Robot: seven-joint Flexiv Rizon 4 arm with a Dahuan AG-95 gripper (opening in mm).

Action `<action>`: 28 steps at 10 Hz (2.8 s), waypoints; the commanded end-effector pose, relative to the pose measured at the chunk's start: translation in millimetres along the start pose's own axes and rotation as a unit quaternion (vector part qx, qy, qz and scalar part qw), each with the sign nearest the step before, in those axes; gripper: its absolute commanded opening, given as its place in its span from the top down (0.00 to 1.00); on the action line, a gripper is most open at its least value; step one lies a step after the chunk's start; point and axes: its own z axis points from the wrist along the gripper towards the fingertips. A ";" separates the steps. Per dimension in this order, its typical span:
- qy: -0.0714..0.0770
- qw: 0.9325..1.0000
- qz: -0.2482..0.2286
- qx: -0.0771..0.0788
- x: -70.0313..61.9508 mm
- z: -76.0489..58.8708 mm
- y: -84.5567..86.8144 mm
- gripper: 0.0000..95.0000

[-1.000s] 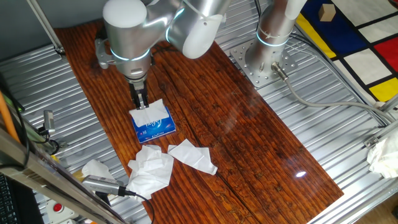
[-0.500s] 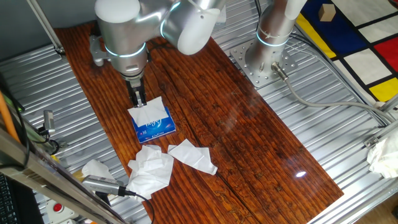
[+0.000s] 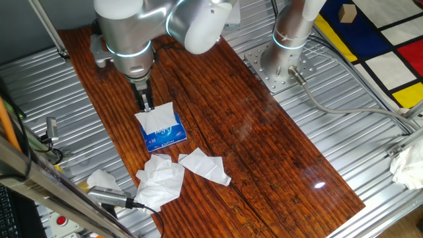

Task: Pull out a napkin

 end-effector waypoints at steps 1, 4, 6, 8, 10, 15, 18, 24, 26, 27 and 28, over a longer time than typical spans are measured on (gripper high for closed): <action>0.000 1.000 -0.001 0.000 0.6 -3.2 0.5 1.00; -0.001 1.000 -0.003 0.000 0.6 -12.9 1.4 1.00; 0.000 1.000 -0.003 0.000 0.9 -18.5 2.0 1.00; 0.001 1.000 -0.005 0.000 1.1 -22.1 2.4 1.00; 0.000 1.000 -0.004 -0.001 1.3 -24.5 2.7 1.00; 0.000 1.000 -0.003 -0.002 3.1 -40.1 4.2 1.00; -0.001 1.000 -0.002 -0.002 4.0 -44.9 4.7 1.00; 0.001 1.000 -0.003 -0.002 6.2 -55.6 5.8 1.00; 0.004 1.000 -0.004 -0.002 7.3 -60.3 6.3 1.00; 0.004 1.000 -0.004 -0.002 8.1 -63.3 6.6 1.00; 0.004 1.000 -0.004 -0.002 8.5 -64.7 6.7 1.00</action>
